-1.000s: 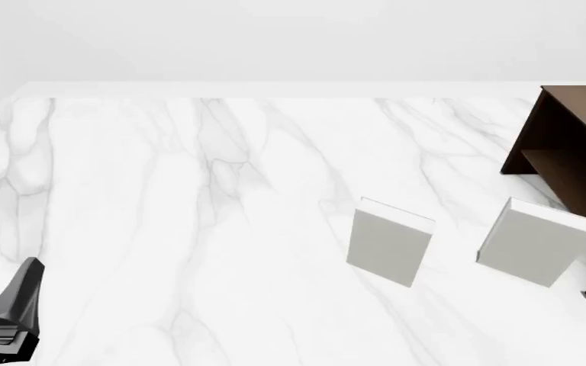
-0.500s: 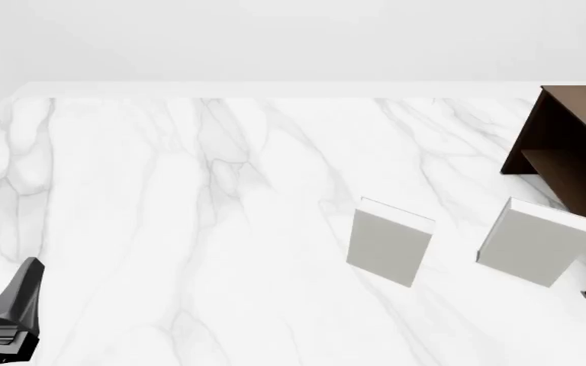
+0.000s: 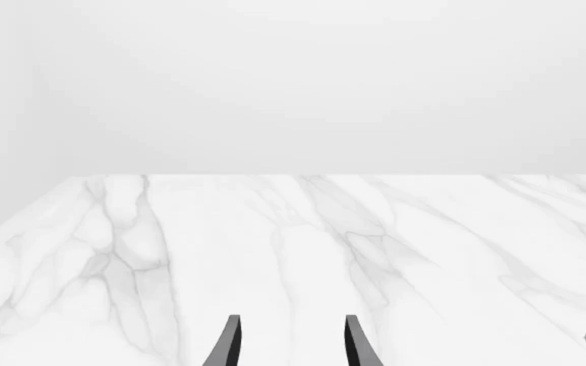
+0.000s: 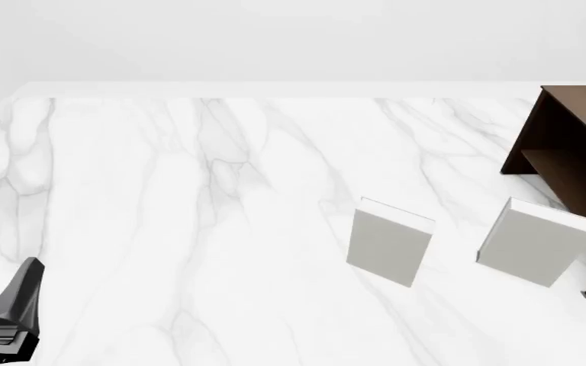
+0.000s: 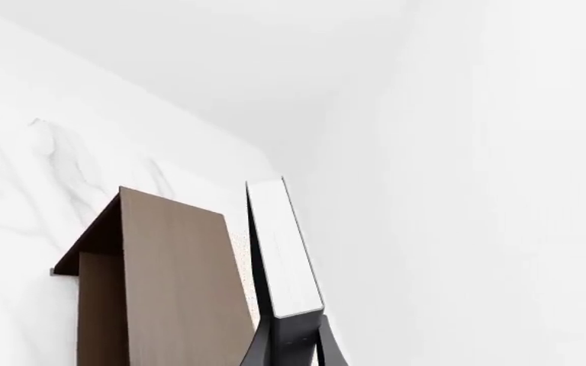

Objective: Pick up the book on the left and place it on top of the shelf.

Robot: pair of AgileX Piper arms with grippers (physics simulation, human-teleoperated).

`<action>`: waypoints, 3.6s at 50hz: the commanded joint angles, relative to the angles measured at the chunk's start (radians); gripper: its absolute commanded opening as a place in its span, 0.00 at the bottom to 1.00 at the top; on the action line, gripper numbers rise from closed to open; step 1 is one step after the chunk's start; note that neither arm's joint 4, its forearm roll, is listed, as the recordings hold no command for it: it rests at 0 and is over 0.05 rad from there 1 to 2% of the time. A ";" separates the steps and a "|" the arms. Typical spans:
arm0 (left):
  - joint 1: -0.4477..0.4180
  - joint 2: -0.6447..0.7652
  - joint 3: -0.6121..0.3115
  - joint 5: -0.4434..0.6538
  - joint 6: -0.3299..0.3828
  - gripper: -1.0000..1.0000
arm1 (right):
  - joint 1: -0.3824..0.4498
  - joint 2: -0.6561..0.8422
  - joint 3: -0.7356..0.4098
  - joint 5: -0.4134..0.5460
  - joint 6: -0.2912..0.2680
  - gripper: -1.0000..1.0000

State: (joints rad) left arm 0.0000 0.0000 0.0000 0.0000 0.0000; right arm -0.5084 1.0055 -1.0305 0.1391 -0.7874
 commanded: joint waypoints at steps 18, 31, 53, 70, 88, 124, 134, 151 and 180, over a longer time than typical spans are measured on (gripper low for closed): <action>0.000 0.000 0.000 0.000 0.000 1.00 | -0.043 0.060 -0.014 -0.066 0.001 0.00; 0.000 0.000 0.000 0.000 0.000 1.00 | -0.041 0.120 -0.033 -0.101 -0.005 0.00; 0.000 0.000 0.000 0.000 0.000 1.00 | -0.053 0.198 -0.034 -0.164 -0.012 0.00; 0.000 0.000 0.000 0.000 0.000 1.00 | -0.066 0.240 -0.042 -0.189 -0.023 0.00; 0.000 0.000 0.000 0.000 0.000 1.00 | -0.066 0.306 -0.048 -0.229 -0.027 0.00; 0.000 0.000 0.000 0.000 0.000 1.00 | -0.060 0.436 -0.077 -0.283 -0.041 0.00; 0.000 0.000 0.000 0.000 0.000 1.00 | -0.071 0.449 -0.070 -0.294 -0.048 0.00; 0.000 0.000 0.000 0.000 0.000 1.00 | -0.075 0.493 -0.076 -0.315 -0.058 0.00; 0.000 0.000 0.000 0.000 0.000 1.00 | -0.043 0.569 -0.091 -0.302 -0.056 1.00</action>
State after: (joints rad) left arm 0.0000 0.0000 0.0000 0.0000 0.0000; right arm -0.5577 1.5492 -1.1225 -0.1775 -0.8673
